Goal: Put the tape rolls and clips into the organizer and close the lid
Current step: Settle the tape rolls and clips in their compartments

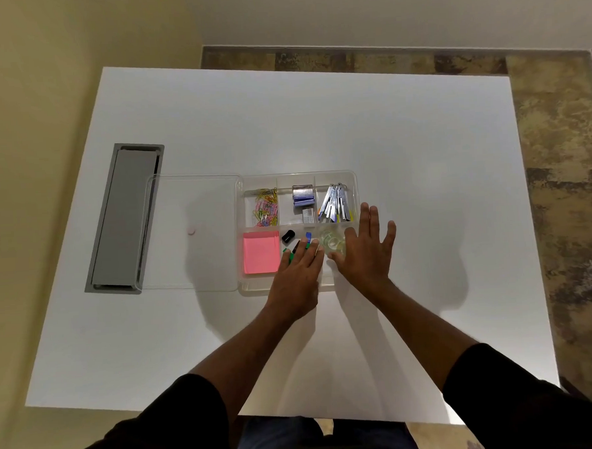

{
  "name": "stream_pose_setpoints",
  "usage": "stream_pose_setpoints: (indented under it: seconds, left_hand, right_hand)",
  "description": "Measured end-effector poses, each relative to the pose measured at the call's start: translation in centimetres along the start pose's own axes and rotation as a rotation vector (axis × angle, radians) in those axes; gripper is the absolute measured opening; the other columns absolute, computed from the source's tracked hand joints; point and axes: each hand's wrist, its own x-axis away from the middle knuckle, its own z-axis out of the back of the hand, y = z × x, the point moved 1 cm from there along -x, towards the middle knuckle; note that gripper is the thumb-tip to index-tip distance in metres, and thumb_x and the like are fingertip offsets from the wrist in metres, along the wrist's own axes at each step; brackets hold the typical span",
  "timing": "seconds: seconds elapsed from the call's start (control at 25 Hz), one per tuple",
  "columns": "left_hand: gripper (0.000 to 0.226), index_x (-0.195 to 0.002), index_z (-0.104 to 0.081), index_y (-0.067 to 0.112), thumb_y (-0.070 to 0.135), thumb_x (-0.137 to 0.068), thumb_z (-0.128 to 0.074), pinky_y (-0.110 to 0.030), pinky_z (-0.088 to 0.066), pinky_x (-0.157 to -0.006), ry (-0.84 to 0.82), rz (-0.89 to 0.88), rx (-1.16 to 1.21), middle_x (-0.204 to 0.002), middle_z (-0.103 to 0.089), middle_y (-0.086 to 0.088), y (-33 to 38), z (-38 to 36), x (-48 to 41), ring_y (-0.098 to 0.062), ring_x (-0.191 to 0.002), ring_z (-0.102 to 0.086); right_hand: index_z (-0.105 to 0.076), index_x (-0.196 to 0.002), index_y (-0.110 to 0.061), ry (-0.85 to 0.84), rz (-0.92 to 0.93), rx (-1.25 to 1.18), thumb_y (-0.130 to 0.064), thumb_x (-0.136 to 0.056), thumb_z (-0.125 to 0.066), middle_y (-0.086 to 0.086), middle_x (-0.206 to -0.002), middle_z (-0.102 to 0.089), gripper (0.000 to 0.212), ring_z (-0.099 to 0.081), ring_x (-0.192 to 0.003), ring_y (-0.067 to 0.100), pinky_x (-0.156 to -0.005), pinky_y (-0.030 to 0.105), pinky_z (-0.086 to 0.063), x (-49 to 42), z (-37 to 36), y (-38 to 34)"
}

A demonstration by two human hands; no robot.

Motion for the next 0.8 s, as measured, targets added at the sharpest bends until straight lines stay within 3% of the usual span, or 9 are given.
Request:
stream_pose_setpoints:
  seconds: [0.12,0.28,0.36,0.44,0.64,0.8]
  left_hand:
    - [0.081,-0.169,-0.017,0.013,0.016,-0.102,-0.062,-0.058,-0.011,-0.135,0.007,-0.010,-0.043,-0.181,-0.006,-0.010,0.0,-0.1,0.0,-0.032,-0.168,-0.001]
    - [0.084,-0.170,-0.012,0.015,0.016,-0.101,-0.060,-0.064,-0.008,-0.135,0.009,-0.046,-0.124,-0.181,-0.004,-0.007,-0.3,-0.2,-0.1,-0.030,-0.168,0.003]
    - [0.086,-0.170,-0.011,0.015,0.017,-0.100,-0.061,-0.065,-0.006,-0.134,0.000,-0.056,-0.148,-0.181,-0.003,-0.008,-0.5,-0.3,-0.2,-0.031,-0.168,0.003]
    - [0.087,-0.170,-0.010,0.015,0.017,-0.100,-0.062,-0.064,-0.002,-0.134,-0.009,-0.062,-0.164,-0.181,-0.002,-0.009,-0.5,-0.5,-0.2,-0.031,-0.168,0.005]
    - [0.090,-0.170,-0.008,0.015,0.017,-0.099,-0.064,-0.063,0.001,-0.133,-0.025,-0.064,-0.169,-0.181,0.000,-0.008,-0.7,-0.4,-0.2,-0.031,-0.168,0.006]
    - [0.091,-0.170,-0.009,0.015,0.016,-0.098,-0.065,-0.061,0.003,-0.132,-0.017,-0.064,-0.164,-0.181,-0.001,-0.008,-0.7,-0.4,-0.2,-0.030,-0.168,0.005]
  right_hand:
    - [-0.057,-0.142,-0.024,-0.065,0.024,0.032,-0.074,-0.082,-0.070,0.017,-0.177,0.004,0.079,0.007,-0.165,0.038,-0.128,0.067,-0.003,0.0,0.2,0.4]
    - [-0.062,-0.129,-0.022,-0.040,0.080,0.040,-0.054,-0.092,-0.069,0.019,-0.177,0.000,0.050,0.002,-0.166,0.038,-0.128,0.067,-0.008,-0.1,0.0,1.2]
    - [-0.064,-0.123,-0.020,-0.003,0.108,0.052,-0.054,-0.095,-0.064,0.019,-0.177,-0.003,0.044,-0.001,-0.166,0.037,-0.128,0.067,-0.008,-0.2,0.0,1.5]
    - [-0.064,-0.123,-0.019,0.045,0.121,0.061,-0.055,-0.096,-0.061,0.018,-0.177,-0.006,0.045,-0.002,-0.166,0.036,-0.128,0.066,-0.008,-0.6,0.1,1.6]
    - [-0.053,-0.148,-0.019,0.044,0.148,0.075,-0.062,-0.099,-0.055,0.016,-0.177,-0.013,0.065,-0.009,-0.166,0.035,-0.129,0.066,-0.010,-1.3,0.4,1.7]
    - [-0.059,-0.141,-0.021,0.072,0.110,0.026,-0.061,-0.094,-0.064,0.016,-0.175,-0.021,0.062,-0.017,-0.164,0.034,-0.129,0.063,-0.013,-0.6,0.8,2.3]
